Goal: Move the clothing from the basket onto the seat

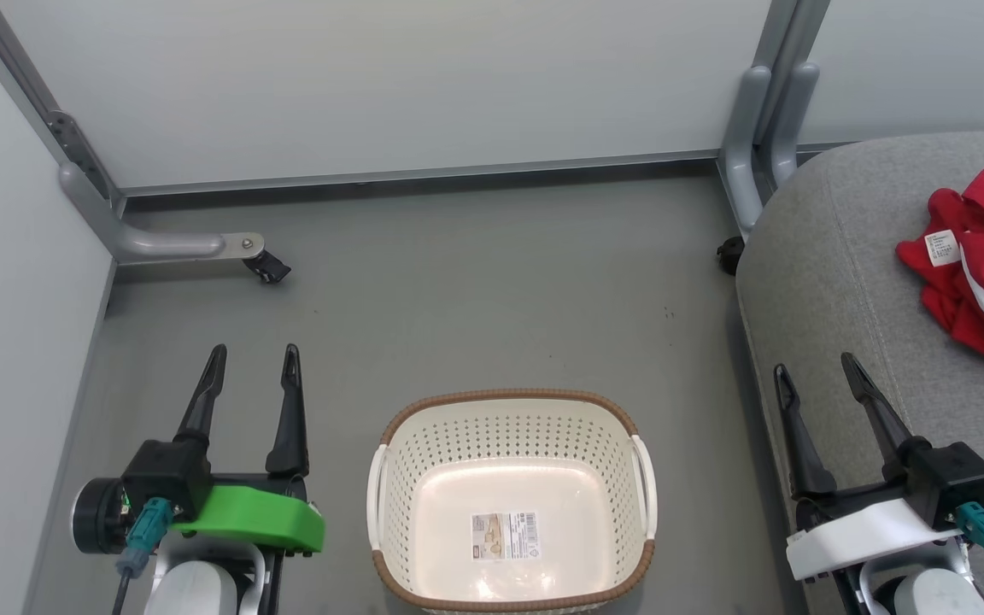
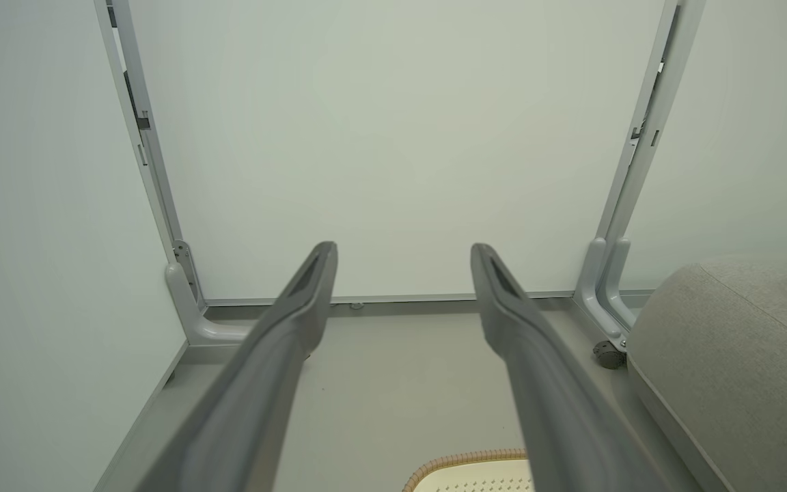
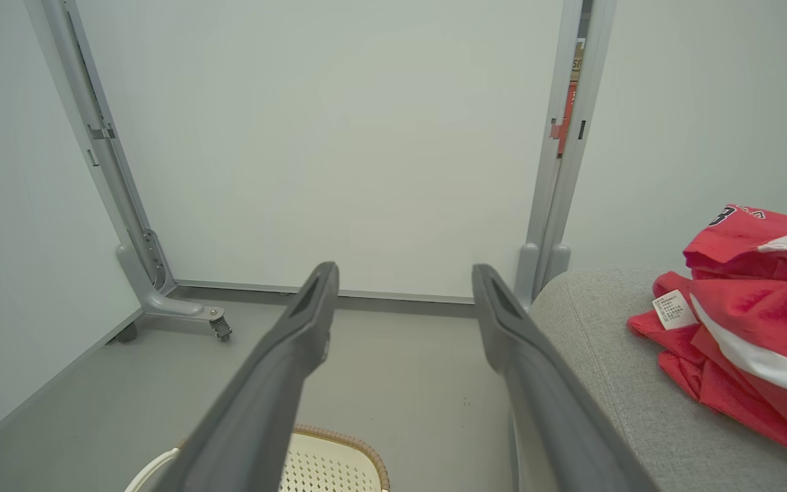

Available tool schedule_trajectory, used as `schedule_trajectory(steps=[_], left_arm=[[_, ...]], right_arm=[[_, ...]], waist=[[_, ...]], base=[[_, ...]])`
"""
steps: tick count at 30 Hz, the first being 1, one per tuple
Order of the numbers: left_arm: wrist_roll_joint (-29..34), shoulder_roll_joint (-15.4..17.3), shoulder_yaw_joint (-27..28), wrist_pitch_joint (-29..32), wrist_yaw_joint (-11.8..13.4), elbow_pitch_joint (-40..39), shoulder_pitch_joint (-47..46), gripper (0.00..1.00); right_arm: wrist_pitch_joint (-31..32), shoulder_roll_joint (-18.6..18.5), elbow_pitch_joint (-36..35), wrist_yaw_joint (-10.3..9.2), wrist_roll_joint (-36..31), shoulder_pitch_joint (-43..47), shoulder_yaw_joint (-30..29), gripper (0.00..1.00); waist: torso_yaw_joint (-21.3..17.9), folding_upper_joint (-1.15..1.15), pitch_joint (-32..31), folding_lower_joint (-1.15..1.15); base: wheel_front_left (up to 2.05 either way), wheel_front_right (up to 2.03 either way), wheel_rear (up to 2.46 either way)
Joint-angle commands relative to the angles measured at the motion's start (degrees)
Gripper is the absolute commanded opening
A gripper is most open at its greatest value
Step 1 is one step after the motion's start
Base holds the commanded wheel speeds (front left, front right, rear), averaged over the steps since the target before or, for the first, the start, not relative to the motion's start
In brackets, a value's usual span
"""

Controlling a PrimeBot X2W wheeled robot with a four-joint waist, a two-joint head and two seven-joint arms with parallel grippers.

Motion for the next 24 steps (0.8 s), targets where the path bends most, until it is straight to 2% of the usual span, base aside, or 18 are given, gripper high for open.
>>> schedule_trajectory(steps=[1,9,10,14,24], left_arm=[[-0.1,0.0,0.2,0.0,-0.1,-0.2,0.9,1.00],[-0.5,0.0,-0.4,0.0,0.3,0.4,0.7,1.00],[-0.4,0.0,-0.4,0.0,0.1,0.4,0.2,0.00],[-0.5,-0.1,-0.6,0.0,0.1,2.3,0.7,0.00],[-11.4,0.1,0.8,2.6,-0.3,2.3,0.8,0.00]], right_arm=[[-0.1,-0.2,-0.1,-0.06,0.4,0.6,0.0,1.00],[-0.1,-0.2,0.3,-0.06,0.5,-0.3,-0.1,1.00],[0.0,0.0,0.2,0.00,0.1,0.0,0.0,0.00],[0.1,0.4,2.1,0.00,0.2,0.4,0.1,0.00],[2.7,0.1,3.4,0.00,11.7,-0.4,-0.4,0.00]], waist=[[0.0,0.00,0.0,0.00],[0.1,0.00,0.3,0.00],[0.1,0.00,0.3,0.00],[0.1,0.00,0.3,0.00],[-0.6,0.00,0.1,0.00]], base=[[0.00,0.00,0.00],[0.00,0.00,0.00],[0.00,0.00,0.00],[0.00,0.00,0.00],[0.00,0.00,0.00]])
